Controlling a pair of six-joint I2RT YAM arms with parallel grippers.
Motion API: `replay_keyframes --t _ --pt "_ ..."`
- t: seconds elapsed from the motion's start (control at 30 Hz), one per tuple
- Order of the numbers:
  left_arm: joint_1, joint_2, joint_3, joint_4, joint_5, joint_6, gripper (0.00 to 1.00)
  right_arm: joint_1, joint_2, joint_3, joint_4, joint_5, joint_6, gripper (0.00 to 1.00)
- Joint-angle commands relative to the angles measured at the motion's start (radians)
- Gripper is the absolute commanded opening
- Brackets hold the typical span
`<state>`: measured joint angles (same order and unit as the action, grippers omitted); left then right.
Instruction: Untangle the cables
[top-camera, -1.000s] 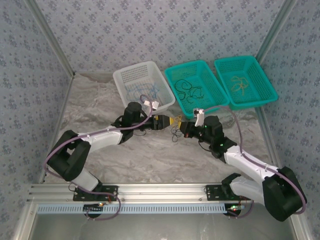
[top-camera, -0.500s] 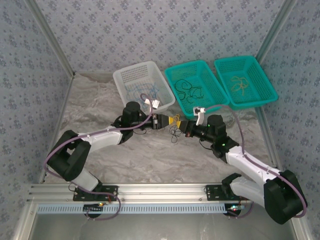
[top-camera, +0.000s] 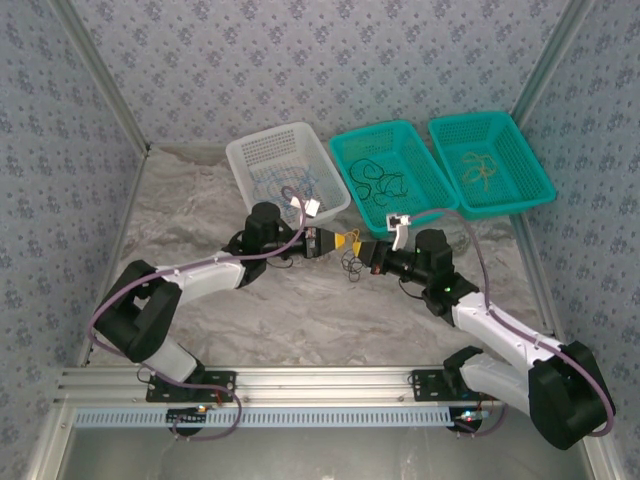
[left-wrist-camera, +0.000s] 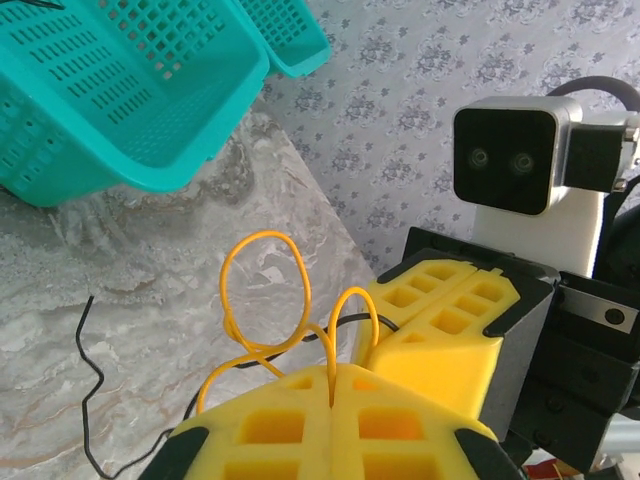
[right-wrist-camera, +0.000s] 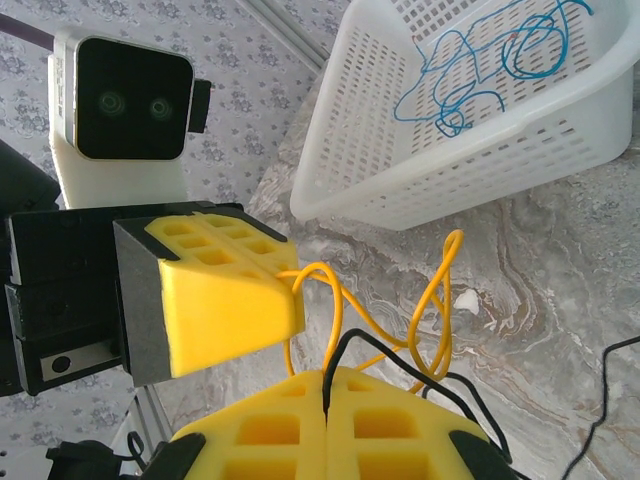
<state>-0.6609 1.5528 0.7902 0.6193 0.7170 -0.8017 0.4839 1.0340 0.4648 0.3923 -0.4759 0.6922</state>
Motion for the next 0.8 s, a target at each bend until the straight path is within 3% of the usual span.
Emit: replay_keyframes --t 0.0,0.13,0.47,0.57,0.77 --pt "0.007 0.004 0.044 -0.032 -0.016 0.026 0.0 -0.008 -0.019 0.031 -0.008 0.006 0.01 0.0" --pt "0.006 0.007 0.055 -0.068 -0.027 0.041 0.0 -0.008 -0.018 0.035 -0.034 0.024 0.003 0.01" --pt "0.006 0.026 0.102 -0.24 -0.072 0.092 0.0 -0.006 -0.015 0.027 -0.079 0.075 0.004 0.15" --pt "0.006 0.037 0.12 -0.286 -0.083 0.101 0.0 -0.001 -0.013 0.035 -0.122 0.096 0.002 0.29" --pt "-0.005 0.045 0.16 -0.423 -0.175 0.149 0.0 0.022 -0.001 0.076 -0.288 0.217 -0.005 0.73"
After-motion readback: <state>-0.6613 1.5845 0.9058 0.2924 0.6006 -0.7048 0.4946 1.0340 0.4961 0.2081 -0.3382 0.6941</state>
